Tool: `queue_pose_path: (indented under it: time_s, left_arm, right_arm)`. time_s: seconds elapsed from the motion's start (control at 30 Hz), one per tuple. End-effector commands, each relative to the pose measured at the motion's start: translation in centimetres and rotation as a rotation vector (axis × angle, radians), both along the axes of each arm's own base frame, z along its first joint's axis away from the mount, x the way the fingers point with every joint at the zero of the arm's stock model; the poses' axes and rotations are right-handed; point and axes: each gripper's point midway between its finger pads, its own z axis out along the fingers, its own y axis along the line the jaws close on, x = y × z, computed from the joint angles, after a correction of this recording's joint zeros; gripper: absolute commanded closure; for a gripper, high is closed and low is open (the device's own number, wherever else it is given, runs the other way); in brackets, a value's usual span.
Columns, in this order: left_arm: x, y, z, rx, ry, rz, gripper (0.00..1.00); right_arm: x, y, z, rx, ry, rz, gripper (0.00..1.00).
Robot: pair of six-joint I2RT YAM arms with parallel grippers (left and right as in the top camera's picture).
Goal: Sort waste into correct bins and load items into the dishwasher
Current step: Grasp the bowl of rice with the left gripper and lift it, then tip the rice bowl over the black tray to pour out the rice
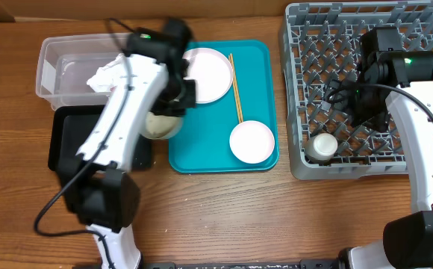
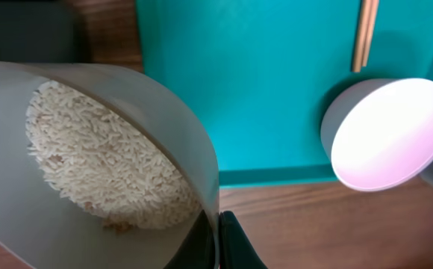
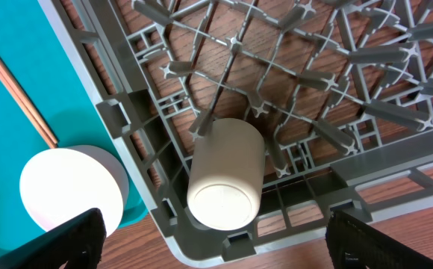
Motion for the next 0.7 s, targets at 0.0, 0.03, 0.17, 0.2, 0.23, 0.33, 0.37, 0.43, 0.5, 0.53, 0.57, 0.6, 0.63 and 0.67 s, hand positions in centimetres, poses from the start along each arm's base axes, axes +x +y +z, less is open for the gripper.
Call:
queue_pose_path:
  time_s: [0.0,0.03,0.17,0.2,0.23,0.33,0.37,0.43,0.5,0.53,0.57,0.6,0.63,0.67]
  left_arm:
    - [-0.4,1.1,2.6,-0.16,-0.037,-0.096,0.96]
    - [-0.4,1.6,2.8,-0.188,-0.035,-0.101,0.96]
    - [-0.3,2.8,3.0,-0.334,-0.038,-0.131,0.96]
    - [-0.4,3.2,2.9,-0.377,-0.036,-0.131,0.96]
    - [-0.5,3.6,2.8,-0.41,-0.034,-0.129,0.96]
    - [-0.6,5.1,2.1,-0.525,-0.042,-0.111,0.96]
    - [-0.6,5.6,1.9,-0.566,-0.049,-0.093,0.96]
    - [-0.4,6.5,1.5,-0.647,-0.08,-0.072,0.96]
    - [-0.3,7.3,1.3,-0.733,-0.124,-0.059,0.96]
    - [-0.3,7.6,1.2,-0.768,-0.14,-0.05,0.96]
    - [-0.4,8.1,1.0,-0.805,-0.158,-0.037,0.96]
    - [-0.5,8.5,0.8,-0.832,-0.17,-0.025,0.96]
    - [-0.6,9.0,0.5,-0.858,-0.188,-0.011,0.96]
    - [-0.7,9.4,0.3,-0.885,-0.206,0.002,0.96]
  right_arm:
    - [0.4,0.0,0.6,0.004,-0.024,0.001,0.04]
    - [0.4,0.0,0.6,0.005,-0.024,0.001,0.04]
    - [0.3,0.0,0.6,0.005,-0.019,0.001,0.04]
    - [0.2,0.0,0.6,0.005,-0.016,0.0,0.04]
    - [0.2,0.0,0.6,0.005,-0.014,0.0,0.04]
    - [0.1,0.0,0.6,0.005,-0.011,0.001,0.04]
    - [0.1,0.0,0.6,0.005,-0.012,0.001,0.04]
    - [0.1,0.0,0.6,0.005,-0.012,0.001,0.04]
    - [0.1,0.0,0.6,0.005,-0.012,0.0,0.04]
    - [0.1,0.0,0.6,0.005,-0.011,0.001,0.04]
    - [0.0,0.0,0.6,0.005,-0.01,0.001,0.04]
    - [0.0,0.0,0.6,0.005,-0.008,0.001,0.04]
    - [0.0,0.0,0.6,0.005,-0.007,0.001,0.04]
    - [0.0,0.0,0.6,0.005,-0.008,0.001,0.04]
